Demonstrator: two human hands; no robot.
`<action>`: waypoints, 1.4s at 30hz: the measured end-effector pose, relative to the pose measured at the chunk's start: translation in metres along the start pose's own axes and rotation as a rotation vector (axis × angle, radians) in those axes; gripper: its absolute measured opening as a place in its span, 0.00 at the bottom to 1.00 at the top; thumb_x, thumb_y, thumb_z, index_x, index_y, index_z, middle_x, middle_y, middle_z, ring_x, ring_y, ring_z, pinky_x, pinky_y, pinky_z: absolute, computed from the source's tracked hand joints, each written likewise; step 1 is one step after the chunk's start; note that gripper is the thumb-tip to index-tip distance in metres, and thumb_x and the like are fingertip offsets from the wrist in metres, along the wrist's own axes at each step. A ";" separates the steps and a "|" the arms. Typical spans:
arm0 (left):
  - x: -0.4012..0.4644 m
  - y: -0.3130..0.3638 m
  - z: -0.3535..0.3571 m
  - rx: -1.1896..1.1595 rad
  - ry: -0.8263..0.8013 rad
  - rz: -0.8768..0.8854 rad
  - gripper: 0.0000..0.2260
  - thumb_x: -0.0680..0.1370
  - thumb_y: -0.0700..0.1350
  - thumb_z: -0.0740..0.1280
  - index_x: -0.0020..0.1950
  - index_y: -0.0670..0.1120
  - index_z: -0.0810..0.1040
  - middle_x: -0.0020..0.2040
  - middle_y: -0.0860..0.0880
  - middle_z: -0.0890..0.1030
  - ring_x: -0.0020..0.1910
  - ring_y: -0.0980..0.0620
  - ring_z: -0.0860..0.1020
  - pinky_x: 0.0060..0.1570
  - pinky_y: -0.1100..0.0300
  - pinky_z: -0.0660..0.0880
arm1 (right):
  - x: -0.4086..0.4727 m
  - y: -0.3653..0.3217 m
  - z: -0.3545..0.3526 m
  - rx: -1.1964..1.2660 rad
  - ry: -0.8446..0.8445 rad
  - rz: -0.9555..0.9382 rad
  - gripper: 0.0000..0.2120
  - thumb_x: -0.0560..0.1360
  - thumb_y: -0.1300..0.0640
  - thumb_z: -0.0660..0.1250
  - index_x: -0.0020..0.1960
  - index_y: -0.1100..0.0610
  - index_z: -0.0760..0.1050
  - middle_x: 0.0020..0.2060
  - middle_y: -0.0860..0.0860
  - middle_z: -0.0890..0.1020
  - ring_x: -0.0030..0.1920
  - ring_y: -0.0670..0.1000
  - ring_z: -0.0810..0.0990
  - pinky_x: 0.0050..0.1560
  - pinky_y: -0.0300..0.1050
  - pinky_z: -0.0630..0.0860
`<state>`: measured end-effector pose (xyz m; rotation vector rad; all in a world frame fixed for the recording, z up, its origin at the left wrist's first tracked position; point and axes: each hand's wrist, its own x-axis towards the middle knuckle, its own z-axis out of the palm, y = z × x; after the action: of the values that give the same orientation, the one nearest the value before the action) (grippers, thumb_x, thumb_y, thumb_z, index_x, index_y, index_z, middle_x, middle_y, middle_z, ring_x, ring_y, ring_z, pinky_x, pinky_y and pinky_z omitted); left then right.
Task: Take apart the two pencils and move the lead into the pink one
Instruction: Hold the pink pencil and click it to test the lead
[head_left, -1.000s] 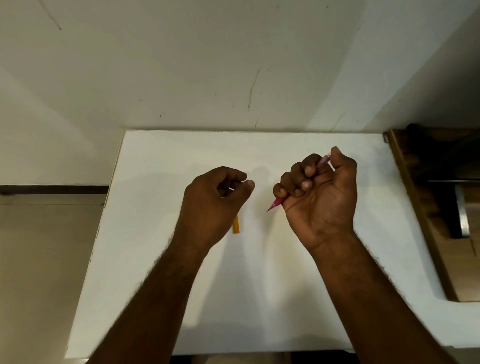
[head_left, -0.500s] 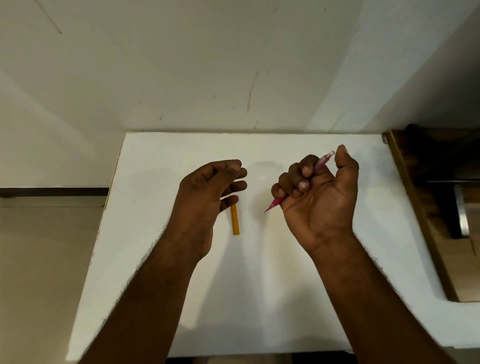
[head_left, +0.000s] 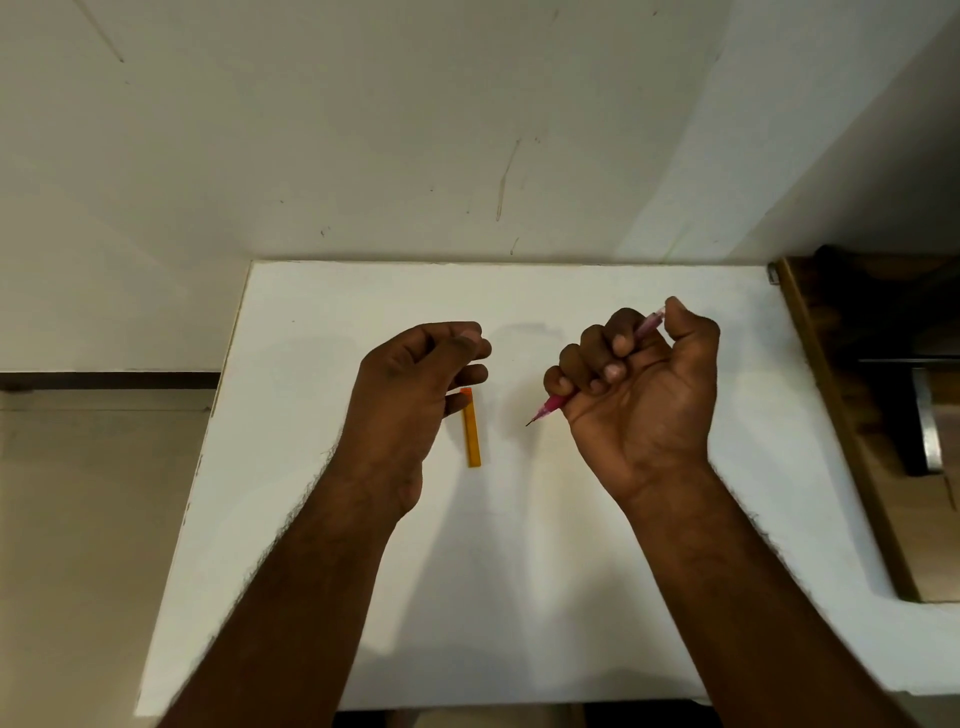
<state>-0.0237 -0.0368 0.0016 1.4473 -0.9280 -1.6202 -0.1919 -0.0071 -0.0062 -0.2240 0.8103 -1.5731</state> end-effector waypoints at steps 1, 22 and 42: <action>0.000 -0.001 0.000 0.024 0.010 0.002 0.06 0.79 0.45 0.69 0.52 0.48 0.85 0.50 0.50 0.88 0.49 0.50 0.86 0.53 0.54 0.80 | 0.000 0.000 0.000 0.004 0.001 0.002 0.23 0.78 0.42 0.54 0.32 0.56 0.67 0.25 0.50 0.63 0.29 0.51 0.58 0.34 0.46 0.64; 0.005 -0.015 -0.010 0.690 -0.050 0.280 0.16 0.69 0.44 0.79 0.54 0.55 0.82 0.49 0.58 0.84 0.45 0.58 0.83 0.49 0.58 0.79 | -0.001 -0.006 -0.010 0.289 -0.012 -0.008 0.21 0.78 0.41 0.55 0.35 0.55 0.66 0.26 0.48 0.64 0.30 0.50 0.59 0.36 0.44 0.64; 0.001 -0.011 -0.002 0.679 -0.046 0.371 0.19 0.66 0.52 0.80 0.55 0.53 0.83 0.49 0.58 0.84 0.45 0.59 0.82 0.45 0.61 0.78 | 0.000 -0.006 -0.011 0.372 -0.032 -0.028 0.19 0.79 0.43 0.52 0.35 0.54 0.63 0.26 0.48 0.62 0.29 0.49 0.58 0.35 0.44 0.65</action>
<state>-0.0226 -0.0331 -0.0092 1.5369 -1.7716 -1.1069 -0.2032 -0.0029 -0.0103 0.0098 0.4785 -1.7098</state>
